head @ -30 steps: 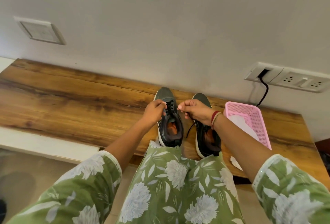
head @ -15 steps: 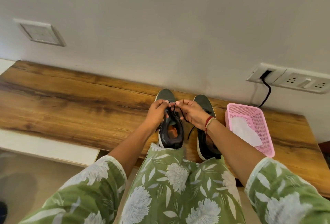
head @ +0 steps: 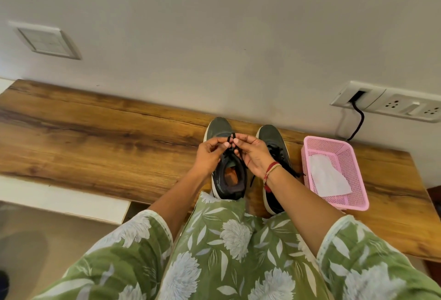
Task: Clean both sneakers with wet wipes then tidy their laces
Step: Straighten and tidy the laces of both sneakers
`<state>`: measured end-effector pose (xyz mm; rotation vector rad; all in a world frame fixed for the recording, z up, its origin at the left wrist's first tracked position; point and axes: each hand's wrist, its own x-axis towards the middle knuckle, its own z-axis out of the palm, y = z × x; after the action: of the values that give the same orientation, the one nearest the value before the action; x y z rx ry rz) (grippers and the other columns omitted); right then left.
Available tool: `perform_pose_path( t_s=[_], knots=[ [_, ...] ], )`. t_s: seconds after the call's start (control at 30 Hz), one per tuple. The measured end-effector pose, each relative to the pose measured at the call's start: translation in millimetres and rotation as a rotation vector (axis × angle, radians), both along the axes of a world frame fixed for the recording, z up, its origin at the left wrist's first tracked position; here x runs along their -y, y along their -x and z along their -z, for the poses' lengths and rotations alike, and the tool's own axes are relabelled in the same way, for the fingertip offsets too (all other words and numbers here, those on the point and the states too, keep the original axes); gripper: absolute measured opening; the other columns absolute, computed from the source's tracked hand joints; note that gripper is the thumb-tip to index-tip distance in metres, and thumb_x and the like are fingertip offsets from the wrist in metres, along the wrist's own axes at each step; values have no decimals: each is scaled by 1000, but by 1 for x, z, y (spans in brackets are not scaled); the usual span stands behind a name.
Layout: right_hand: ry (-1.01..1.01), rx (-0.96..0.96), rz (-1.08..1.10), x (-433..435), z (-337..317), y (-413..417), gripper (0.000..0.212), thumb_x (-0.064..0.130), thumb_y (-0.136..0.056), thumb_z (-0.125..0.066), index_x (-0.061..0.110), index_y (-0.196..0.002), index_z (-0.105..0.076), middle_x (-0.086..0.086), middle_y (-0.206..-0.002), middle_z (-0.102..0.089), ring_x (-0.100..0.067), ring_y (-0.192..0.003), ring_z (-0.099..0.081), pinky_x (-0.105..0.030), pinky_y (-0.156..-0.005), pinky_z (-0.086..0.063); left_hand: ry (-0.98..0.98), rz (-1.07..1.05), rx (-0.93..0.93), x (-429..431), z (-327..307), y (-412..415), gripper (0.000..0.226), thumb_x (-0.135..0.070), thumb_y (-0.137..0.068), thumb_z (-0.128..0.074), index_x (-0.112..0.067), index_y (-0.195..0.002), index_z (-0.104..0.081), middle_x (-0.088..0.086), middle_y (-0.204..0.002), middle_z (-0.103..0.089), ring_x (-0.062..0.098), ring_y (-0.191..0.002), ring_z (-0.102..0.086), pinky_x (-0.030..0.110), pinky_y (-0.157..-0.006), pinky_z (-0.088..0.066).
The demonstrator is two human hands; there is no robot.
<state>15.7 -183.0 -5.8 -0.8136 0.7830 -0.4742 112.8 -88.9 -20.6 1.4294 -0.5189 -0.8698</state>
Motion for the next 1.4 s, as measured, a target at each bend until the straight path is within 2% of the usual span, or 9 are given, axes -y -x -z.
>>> perform_pose_path(
  t_s=[0.3,0.43,0.57,0.63,0.77,0.83,0.93,1.17,1.4],
  knots=[
    [105,-107,46,-8,5,1,3,7,-86,-63,7,-84,-65,1,-65,-66,-2,-49,-49,-13,-34,-30,-16,-9,-34,1,-6,-6,11,-1,-87,-63,-3,-96,-68,-13,-64,-69,-5,-53,-55,10,-48,-39],
    [42,-89,48,-9,3,-2,5,7,-87,-62,8,-84,-65,-1,-64,-63,-6,-53,-49,-14,-41,-37,-3,-40,-33,3,-1,-2,14,3,-85,-63,6,-99,-67,-12,-68,-71,-3,-66,-64,12,-64,-49],
    [-13,-51,27,-2,-2,-1,13,4,-92,-54,10,-97,-64,-1,-70,-65,-6,-58,-59,-15,-48,-45,15,19,3,3,-3,2,26,3,-90,-56,4,-116,-62,-1,-94,-69,-4,-81,-64,14,-78,-50],
    [-9,-54,-10,1,-3,1,18,4,-94,-50,13,-98,-65,0,-68,-65,-5,-56,-59,-15,-48,-45,16,45,-17,2,-4,4,30,3,-92,-53,-3,-121,-59,3,-98,-67,-6,-76,-63,10,-71,-48],
    [-49,-57,-75,3,0,3,23,-1,-95,-45,12,-98,-64,-1,-69,-62,-5,-55,-57,-14,-48,-44,-36,102,-119,-1,-1,7,30,-3,-95,-51,-12,-122,-62,-10,-70,-67,-1,-42,-38,11,-42,-31],
    [-32,-78,-94,4,2,3,22,-5,-92,-48,9,-95,-64,-4,-71,-62,-5,-53,-57,-14,-48,-44,-33,134,-155,0,1,7,29,-3,-94,-52,-18,-115,-65,-10,-69,-66,1,-43,-35,12,-43,-28],
    [19,-111,-109,6,2,5,17,-6,-90,-51,7,-93,-61,-9,-77,-60,-7,-54,-59,-13,-50,-46,-31,102,-198,0,-7,9,25,5,-91,-52,-7,-109,-64,-8,-61,-67,-2,-41,-48,8,-43,-36],
    [166,-134,-289,14,-2,14,30,-5,-89,-53,-5,-119,-58,-9,-95,-65,-8,-79,-60,-13,-66,-49,-106,-1,-169,8,-4,4,25,6,-84,-64,-12,-91,-48,-5,-53,-65,1,-50,-62,15,-50,-49],
    [218,-188,-201,12,1,5,13,5,-91,-56,-1,-99,-66,-7,-85,-63,-8,-71,-54,-11,-57,-44,-109,4,-28,12,6,4,22,1,-76,-75,-12,-78,-58,2,-65,-65,4,-55,-63,18,-60,-53]
  ],
)
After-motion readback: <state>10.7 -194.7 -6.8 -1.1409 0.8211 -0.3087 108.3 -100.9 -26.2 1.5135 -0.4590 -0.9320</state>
